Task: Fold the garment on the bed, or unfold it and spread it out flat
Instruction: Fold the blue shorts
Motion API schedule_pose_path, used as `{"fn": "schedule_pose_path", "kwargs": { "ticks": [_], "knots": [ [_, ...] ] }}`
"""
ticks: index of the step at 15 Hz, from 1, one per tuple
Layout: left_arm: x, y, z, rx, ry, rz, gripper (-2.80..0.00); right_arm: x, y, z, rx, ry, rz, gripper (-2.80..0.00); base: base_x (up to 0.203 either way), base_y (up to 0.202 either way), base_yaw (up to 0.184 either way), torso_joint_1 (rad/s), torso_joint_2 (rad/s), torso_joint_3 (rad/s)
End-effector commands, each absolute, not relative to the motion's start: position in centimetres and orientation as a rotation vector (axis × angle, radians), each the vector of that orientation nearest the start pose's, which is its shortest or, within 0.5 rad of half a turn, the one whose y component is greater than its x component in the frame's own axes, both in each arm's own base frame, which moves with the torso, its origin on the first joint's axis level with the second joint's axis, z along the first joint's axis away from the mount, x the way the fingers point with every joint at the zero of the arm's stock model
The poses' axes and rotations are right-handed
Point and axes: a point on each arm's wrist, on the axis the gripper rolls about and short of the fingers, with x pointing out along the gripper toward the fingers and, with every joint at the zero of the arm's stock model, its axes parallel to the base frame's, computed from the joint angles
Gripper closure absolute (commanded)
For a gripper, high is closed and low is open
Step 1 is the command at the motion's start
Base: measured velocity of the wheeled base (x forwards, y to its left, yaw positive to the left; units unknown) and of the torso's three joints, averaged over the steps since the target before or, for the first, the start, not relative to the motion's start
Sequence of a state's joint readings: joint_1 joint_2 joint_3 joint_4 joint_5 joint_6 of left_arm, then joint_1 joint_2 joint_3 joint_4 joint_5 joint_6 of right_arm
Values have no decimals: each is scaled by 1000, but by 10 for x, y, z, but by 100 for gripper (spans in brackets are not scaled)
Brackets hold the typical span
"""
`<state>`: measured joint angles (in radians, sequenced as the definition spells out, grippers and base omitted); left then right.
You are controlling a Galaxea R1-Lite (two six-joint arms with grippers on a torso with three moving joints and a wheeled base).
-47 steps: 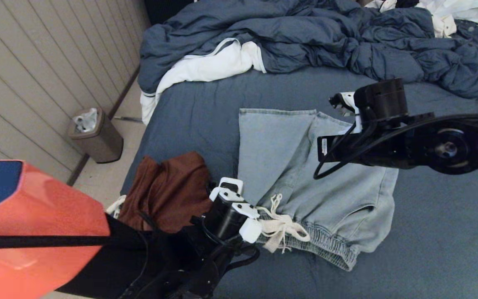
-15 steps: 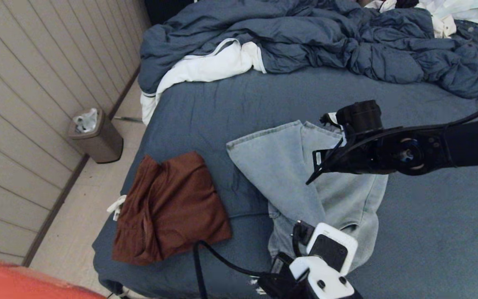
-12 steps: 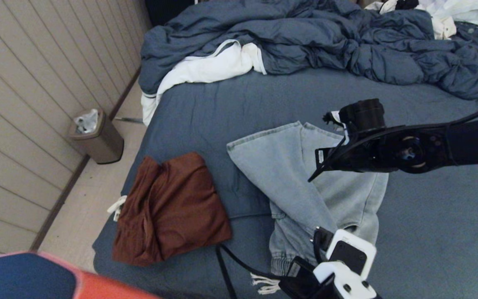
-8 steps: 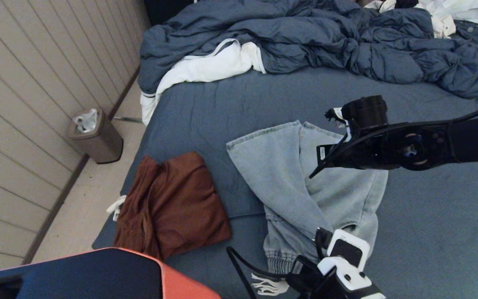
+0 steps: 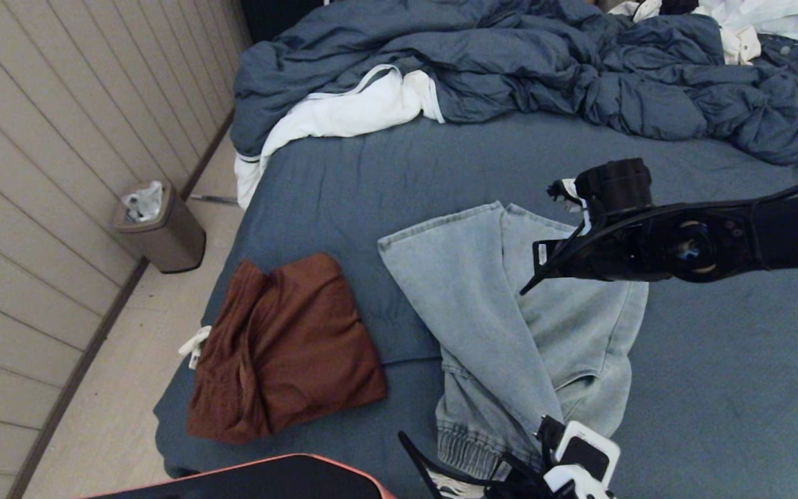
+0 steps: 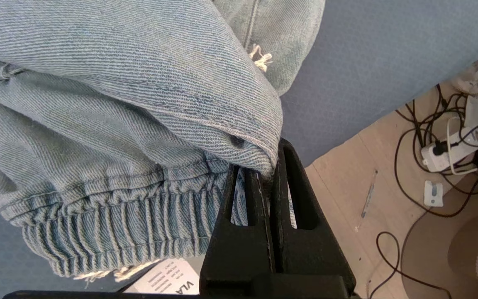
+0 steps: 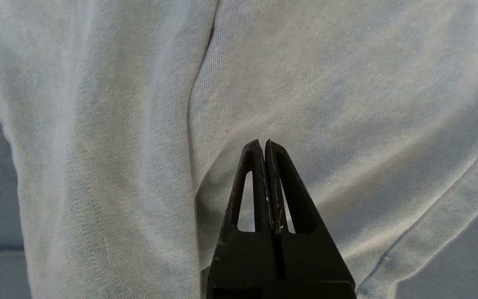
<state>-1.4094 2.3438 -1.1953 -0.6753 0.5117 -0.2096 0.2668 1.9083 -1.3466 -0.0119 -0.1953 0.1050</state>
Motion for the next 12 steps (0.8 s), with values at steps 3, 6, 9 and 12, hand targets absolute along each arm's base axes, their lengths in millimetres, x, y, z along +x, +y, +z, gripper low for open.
{"fn": "schedule_pose_path", "kwargs": {
  "ticks": [3, 6, 9, 12],
  "knots": [
    [54, -436, 44, 206, 355, -901, 0, 363, 95, 200, -23, 539, 42, 0, 0, 0, 0, 0, 0, 0],
    [102, -435, 54, 152, 338, -802, 0, 362, 95, 200, -23, 539, 42, 0, 0, 0, 0, 0, 0, 0],
    [175, -425, 73, 79, 297, -655, 0, 362, 95, 200, -23, 538, 42, 0, 0, 0, 0, 0, 0, 0],
    [256, -402, 80, 36, 275, -498, 0, 362, 95, 201, -23, 537, 42, 0, 0, 0, 0, 0, 0, 0]
  ]
}}
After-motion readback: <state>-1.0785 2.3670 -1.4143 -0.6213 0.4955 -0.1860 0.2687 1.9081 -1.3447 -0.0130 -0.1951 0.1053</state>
